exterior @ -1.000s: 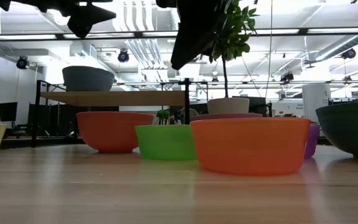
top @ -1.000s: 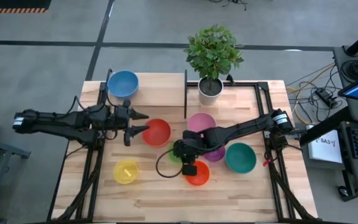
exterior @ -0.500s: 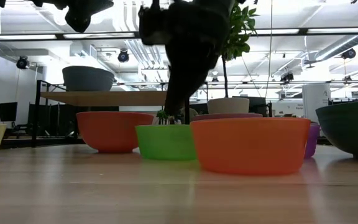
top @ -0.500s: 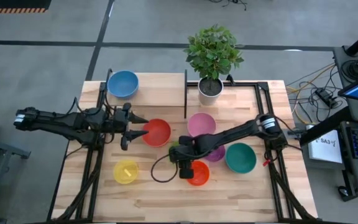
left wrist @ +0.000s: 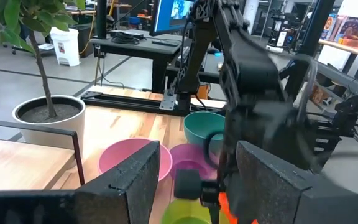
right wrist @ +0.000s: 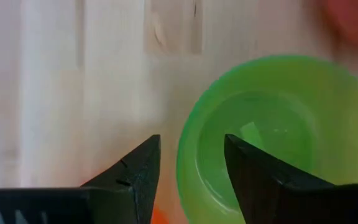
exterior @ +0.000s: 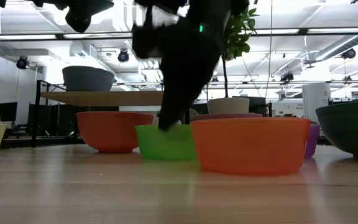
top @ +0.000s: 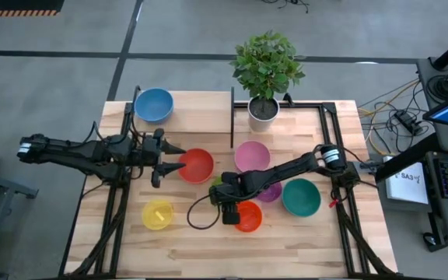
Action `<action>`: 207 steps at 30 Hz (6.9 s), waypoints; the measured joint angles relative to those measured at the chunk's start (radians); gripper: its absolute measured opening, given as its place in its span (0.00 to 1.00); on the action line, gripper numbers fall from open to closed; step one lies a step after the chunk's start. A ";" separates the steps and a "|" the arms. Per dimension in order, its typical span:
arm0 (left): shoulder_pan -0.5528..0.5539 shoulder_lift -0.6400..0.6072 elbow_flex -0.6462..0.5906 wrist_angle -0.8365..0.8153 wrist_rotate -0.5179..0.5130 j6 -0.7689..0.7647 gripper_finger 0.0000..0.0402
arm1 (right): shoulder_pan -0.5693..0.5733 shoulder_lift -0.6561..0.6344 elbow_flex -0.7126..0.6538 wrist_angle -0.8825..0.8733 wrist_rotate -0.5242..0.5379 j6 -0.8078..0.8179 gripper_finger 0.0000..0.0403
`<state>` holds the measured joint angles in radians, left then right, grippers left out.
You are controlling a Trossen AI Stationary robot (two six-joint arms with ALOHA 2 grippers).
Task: Place and stack bowls onto a shelf
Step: Put the transparent green bowl on the shelf, then stack the orange bowl on top of the blue bowl on the shelf
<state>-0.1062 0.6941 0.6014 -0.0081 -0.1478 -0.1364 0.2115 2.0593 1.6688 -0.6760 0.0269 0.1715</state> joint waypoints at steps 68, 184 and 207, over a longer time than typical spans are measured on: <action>-0.037 -0.229 -0.123 0.211 -0.002 0.023 0.49 | -0.360 0.059 0.469 0.019 0.288 -0.530 0.02; -0.063 1.001 0.523 -0.819 -0.105 -0.178 0.25 | 0.222 -1.092 -1.087 0.690 0.235 -0.059 0.11; -0.131 0.986 0.928 -1.238 -0.091 -0.094 0.00 | 0.223 -1.092 -1.089 0.687 0.235 -0.048 0.11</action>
<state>-0.2373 1.6800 1.5294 -1.2466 -0.2390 -0.2307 0.4343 0.9672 0.5797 0.0109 0.2623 0.1234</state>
